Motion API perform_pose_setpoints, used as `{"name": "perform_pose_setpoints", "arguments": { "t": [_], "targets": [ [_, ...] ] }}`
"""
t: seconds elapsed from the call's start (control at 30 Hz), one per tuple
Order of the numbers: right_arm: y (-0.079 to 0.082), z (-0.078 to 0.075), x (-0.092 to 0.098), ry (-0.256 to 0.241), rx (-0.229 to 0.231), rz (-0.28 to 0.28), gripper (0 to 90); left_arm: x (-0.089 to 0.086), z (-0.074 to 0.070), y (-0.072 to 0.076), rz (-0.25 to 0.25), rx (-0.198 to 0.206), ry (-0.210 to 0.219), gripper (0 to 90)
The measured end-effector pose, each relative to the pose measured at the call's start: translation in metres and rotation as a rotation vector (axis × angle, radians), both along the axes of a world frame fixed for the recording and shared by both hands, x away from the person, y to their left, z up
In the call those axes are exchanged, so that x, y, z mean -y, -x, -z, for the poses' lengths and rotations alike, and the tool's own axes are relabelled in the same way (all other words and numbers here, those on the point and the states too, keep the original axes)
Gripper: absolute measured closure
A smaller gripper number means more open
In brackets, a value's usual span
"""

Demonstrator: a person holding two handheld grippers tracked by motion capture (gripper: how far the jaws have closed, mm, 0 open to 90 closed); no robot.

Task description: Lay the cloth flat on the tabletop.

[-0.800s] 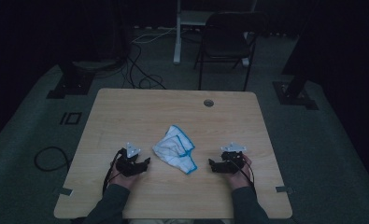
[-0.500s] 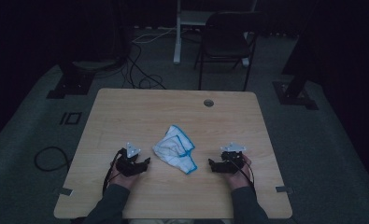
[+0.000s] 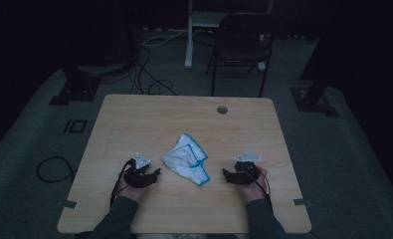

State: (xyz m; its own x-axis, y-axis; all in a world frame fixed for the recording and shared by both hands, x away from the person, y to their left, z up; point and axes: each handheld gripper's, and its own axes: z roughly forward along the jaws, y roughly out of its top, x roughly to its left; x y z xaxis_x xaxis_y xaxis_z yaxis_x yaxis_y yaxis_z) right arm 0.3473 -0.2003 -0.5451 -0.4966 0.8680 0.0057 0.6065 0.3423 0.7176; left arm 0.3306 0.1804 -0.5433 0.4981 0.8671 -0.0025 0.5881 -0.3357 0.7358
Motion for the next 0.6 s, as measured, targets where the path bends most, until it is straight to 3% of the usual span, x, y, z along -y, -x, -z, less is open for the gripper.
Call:
{"name": "perform_pose_setpoints", "arguments": {
  "t": [0.1, 0.4, 0.6],
  "targets": [
    [0.001, -0.003, -0.002, -0.047, -0.013, -0.028, 36.5, 0.003, 0.0, 0.001, 0.006, -0.005, 0.001, 49.4],
    [0.01, -0.017, -0.016, -0.021, 0.077, -0.082, 46.7, 0.016, -0.01, 0.006, 0.049, 0.019, 0.005, 50.2],
    [0.011, -0.021, -0.022, -0.028, 0.087, -0.113, 52.0, 0.028, -0.017, 0.008, 0.081, 0.032, 0.018, 51.0]
  ]
}}
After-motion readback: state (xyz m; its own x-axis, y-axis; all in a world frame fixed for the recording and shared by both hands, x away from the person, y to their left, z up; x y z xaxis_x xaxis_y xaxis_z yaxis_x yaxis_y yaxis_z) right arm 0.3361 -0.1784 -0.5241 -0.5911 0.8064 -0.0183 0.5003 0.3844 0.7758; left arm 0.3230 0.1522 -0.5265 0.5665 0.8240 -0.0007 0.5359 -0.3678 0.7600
